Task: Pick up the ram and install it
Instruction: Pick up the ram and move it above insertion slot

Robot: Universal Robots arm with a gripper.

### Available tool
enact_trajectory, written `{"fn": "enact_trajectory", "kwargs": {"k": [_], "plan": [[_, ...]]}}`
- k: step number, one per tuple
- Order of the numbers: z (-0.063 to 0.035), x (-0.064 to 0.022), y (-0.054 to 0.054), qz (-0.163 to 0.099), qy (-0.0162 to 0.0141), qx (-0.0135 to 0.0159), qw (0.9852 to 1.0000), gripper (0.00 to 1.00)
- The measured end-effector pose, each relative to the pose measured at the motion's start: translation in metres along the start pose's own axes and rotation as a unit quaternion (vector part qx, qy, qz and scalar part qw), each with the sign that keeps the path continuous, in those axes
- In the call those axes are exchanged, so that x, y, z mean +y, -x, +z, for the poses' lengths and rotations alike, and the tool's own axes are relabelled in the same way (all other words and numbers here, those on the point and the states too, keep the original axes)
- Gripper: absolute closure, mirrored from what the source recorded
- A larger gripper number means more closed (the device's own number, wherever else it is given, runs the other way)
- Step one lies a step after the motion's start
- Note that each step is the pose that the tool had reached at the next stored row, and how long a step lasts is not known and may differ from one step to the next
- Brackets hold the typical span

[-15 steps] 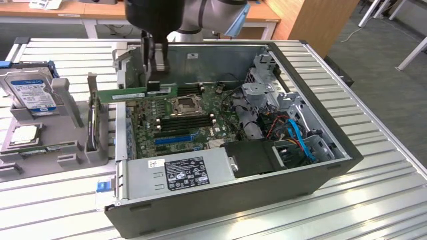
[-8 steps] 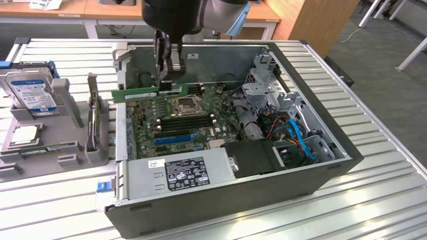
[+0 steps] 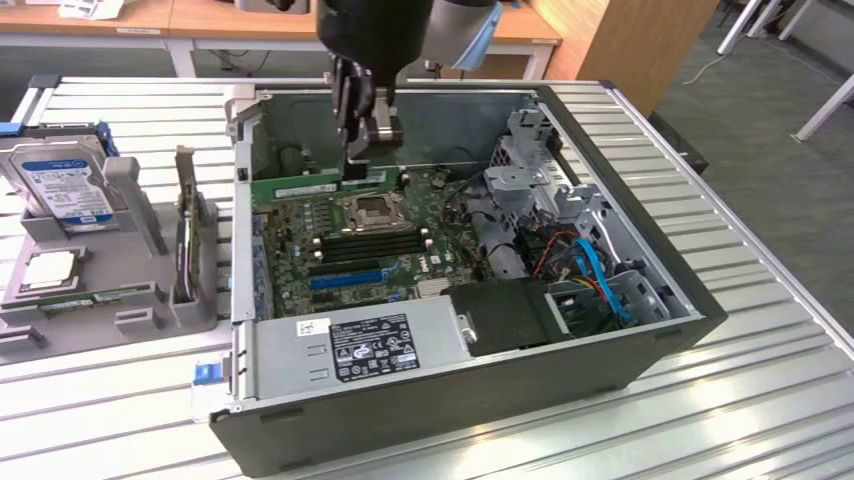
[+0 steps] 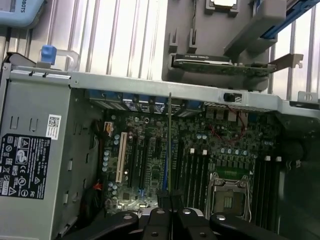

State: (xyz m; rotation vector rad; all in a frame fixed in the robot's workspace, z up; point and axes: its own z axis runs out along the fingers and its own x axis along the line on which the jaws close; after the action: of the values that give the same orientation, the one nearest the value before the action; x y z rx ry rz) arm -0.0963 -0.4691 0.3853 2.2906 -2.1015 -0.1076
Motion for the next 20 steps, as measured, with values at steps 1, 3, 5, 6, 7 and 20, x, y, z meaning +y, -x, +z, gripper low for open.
{"fn": "enact_trajectory", "kwargs": {"k": [1, 3, 5, 6, 7, 20], "plan": [[-0.0002, -0.0020, 0.000, -0.001, 0.0000, 0.0000, 1.0000, 0.88], [-0.0005, -0.0067, -0.001, -0.002, 0.0001, 0.0001, 1.0000, 0.88], [-0.0009, -0.0114, -0.001, -0.003, 0.0001, 0.0002, 1.0000, 0.88], [-0.0010, -0.0141, -0.001, -0.003, 0.0001, 0.0002, 1.0000, 0.88], [-0.0012, -0.0163, -0.001, -0.004, 0.0001, 0.0002, 1.0000, 0.88], [-0.0013, -0.0196, -0.002, 0.011, -0.0004, -0.0008, 0.9999, 0.88]]}}
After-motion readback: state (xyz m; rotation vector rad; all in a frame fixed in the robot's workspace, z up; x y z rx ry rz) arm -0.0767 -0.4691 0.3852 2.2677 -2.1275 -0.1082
